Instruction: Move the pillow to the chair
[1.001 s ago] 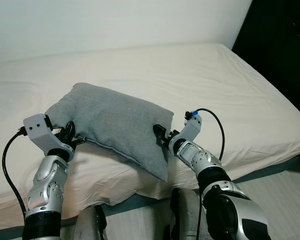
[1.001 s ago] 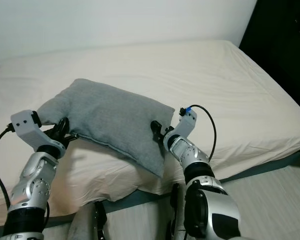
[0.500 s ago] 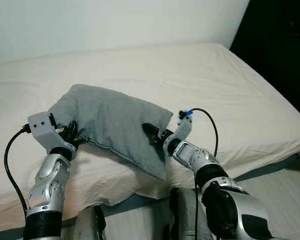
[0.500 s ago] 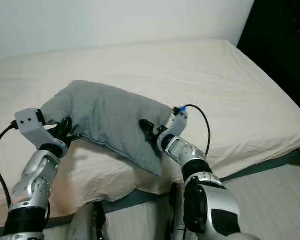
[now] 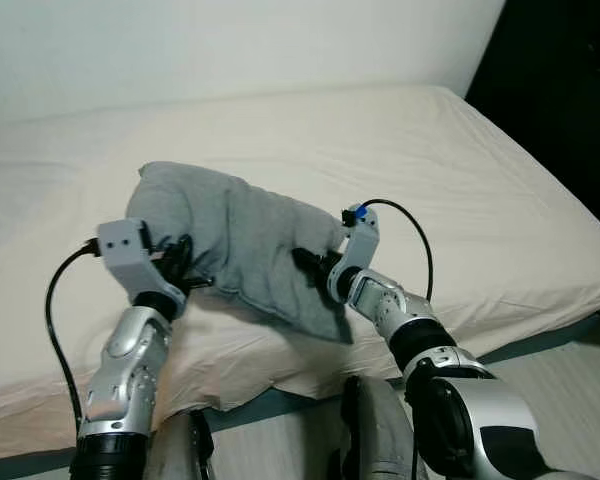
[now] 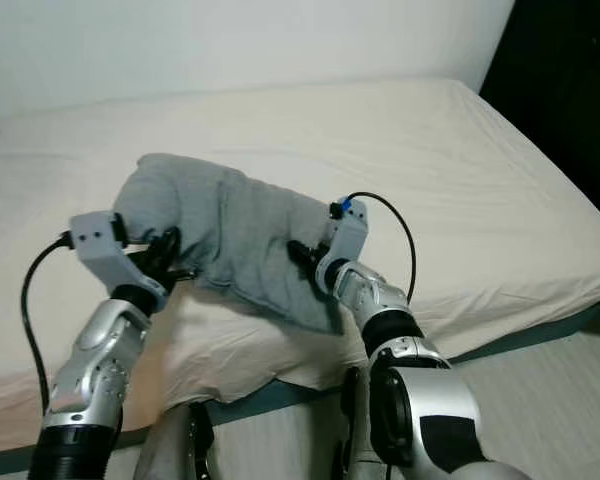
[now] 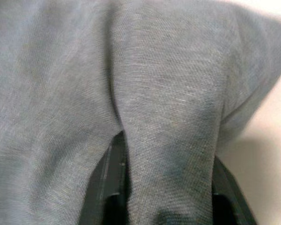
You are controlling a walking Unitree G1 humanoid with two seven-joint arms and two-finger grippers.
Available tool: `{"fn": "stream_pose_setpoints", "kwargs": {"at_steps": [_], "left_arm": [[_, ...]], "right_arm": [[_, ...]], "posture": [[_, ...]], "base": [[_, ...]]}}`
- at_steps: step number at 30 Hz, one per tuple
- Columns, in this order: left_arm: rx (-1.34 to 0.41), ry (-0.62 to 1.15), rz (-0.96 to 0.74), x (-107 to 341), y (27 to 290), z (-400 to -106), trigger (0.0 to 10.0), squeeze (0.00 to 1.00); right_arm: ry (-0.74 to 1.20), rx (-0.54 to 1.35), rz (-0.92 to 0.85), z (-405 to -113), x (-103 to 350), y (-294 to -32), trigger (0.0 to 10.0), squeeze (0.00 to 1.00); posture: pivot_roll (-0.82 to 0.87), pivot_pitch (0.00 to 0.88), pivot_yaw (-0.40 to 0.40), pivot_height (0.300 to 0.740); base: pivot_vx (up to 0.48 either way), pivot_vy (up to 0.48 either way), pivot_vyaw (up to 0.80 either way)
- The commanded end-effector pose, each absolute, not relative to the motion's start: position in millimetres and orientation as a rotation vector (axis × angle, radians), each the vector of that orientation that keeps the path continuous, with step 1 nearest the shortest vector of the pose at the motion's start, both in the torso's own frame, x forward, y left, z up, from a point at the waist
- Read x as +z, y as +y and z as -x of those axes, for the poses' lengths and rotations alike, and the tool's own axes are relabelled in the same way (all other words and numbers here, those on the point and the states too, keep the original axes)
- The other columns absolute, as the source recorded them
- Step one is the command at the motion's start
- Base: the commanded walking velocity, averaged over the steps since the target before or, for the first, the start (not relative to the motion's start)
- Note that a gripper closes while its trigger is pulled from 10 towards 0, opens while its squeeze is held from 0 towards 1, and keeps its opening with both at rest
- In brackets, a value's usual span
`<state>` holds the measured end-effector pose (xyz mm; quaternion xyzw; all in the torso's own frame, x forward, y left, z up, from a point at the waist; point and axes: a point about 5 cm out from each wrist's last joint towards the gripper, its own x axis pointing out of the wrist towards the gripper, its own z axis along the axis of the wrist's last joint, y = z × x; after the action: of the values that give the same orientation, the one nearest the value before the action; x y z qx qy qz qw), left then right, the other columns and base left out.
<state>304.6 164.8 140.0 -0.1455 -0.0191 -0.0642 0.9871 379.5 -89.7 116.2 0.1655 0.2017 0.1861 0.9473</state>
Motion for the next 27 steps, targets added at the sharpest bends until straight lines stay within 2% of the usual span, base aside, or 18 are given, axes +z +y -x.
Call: {"fn": "stream_pose_setpoints", "kwargs": {"at_steps": [1,5,12,13,17,22,23,26,27], "left_arm": [[-0.235,0.025,0.261,129.0,142.1,-300.7,0.0,0.00],[-0.233,0.015,0.254,130.9,140.8,-301.0,0.0,0.00],[-0.228,0.002,0.268,134.8,136.7,-300.4,0.0,0.00],[-0.222,-0.029,0.278,145.5,132.0,-300.9,0.0,0.00],[-0.228,-0.090,0.276,164.0,126.5,-303.5,0.0,0.00],[-0.194,-0.134,0.240,180.2,125.5,-309.5,0.0,0.00],[-0.190,-0.106,0.196,179.4,124.9,-310.3,8.0,0.00],[-0.186,-0.085,0.166,178.4,124.4,-310.7,8.0,0.00],[-0.191,-0.092,0.142,180.7,123.4,-311.7,10.0,0.00]], "right_arm": [[0.321,0.417,-0.167,-382.7,130.6,-80.1,0.0,0.00],[0.254,0.419,-0.115,-383.1,139.0,-83.1,0.0,0.00],[0.149,0.379,-0.176,-383.4,154.1,-91.3,0.0,0.00],[0.064,0.365,-0.176,-381.1,167.8,-95.2,0.0,0.00],[-0.028,0.384,-0.113,-375.8,184.5,-92.0,0.0,0.00],[-0.166,0.351,-0.128,-371.3,206.0,-94.9,0.0,0.00],[-0.185,0.339,-0.115,-370.1,209.3,-95.4,2.3,0.00],[-0.194,0.333,-0.105,-369.3,211.0,-95.7,2.3,0.00],[-0.199,0.324,-0.070,-367.5,211.9,-94.7,10.0,0.00]], "posture": [[-0.02,0.125,-0.027,0.562],[-0.02,0.120,-0.028,0.562],[-0.02,0.108,-0.026,0.562],[-0.03,0.110,-0.029,0.562],[-0.03,0.111,-0.035,0.562],[-0.03,0.111,-0.035,0.562],[-0.02,0.110,-0.042,0.562],[-0.02,0.111,-0.044,0.562],[-0.01,0.107,-0.045,0.562]], "base": [[0.000,0.000,0.00],[0.000,0.000,0.00],[0.000,0.000,0.00],[0.000,0.000,0.00],[0.000,0.000,0.00],[0.000,0.000,0.00],[0.000,0.000,0.00],[0.000,0.000,0.00],[0.000,0.000,0.00]]}}
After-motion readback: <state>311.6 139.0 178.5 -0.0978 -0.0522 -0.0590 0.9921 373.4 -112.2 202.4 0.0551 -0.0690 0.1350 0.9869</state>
